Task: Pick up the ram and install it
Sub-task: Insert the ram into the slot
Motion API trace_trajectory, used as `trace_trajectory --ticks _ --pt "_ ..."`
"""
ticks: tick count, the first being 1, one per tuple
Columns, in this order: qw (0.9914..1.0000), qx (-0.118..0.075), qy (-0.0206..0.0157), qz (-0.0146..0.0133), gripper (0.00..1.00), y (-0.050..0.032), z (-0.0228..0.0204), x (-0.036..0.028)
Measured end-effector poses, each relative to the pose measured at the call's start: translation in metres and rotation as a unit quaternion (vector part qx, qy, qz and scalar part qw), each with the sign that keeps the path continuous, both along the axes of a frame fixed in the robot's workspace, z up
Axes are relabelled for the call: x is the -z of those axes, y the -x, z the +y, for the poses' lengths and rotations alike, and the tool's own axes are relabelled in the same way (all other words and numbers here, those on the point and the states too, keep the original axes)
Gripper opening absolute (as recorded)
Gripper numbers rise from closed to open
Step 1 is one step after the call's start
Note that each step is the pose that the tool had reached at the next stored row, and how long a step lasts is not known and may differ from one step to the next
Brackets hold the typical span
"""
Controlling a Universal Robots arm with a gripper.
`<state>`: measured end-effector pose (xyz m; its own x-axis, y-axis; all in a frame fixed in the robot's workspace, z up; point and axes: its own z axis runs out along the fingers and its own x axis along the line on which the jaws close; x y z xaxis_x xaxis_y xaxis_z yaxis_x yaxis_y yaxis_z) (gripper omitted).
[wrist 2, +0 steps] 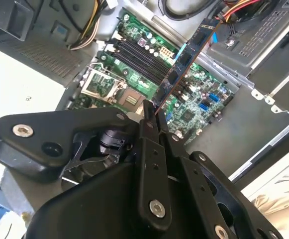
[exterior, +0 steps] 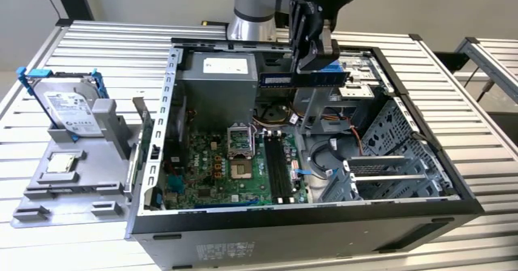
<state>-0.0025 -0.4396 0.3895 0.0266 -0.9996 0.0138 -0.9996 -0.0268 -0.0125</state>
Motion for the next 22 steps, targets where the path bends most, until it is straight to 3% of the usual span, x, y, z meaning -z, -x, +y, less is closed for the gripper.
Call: trace_trajectory --ticks 3,5,16,22 --pt "1.00000 0.000 -0.0004 0.0000 0.00 0.0000 0.0000 0.0000" --pt "0.99999 0.000 -0.0048 0.0000 0.00 0.0000 0.0000 0.0000" --pt "0.99998 0.002 -0.0058 0.0000 0.00 0.0000 0.0000 0.0000" --pt "0.99964 0.026 -0.0058 -0.0001 0.00 0.0000 0.0000 0.0000"
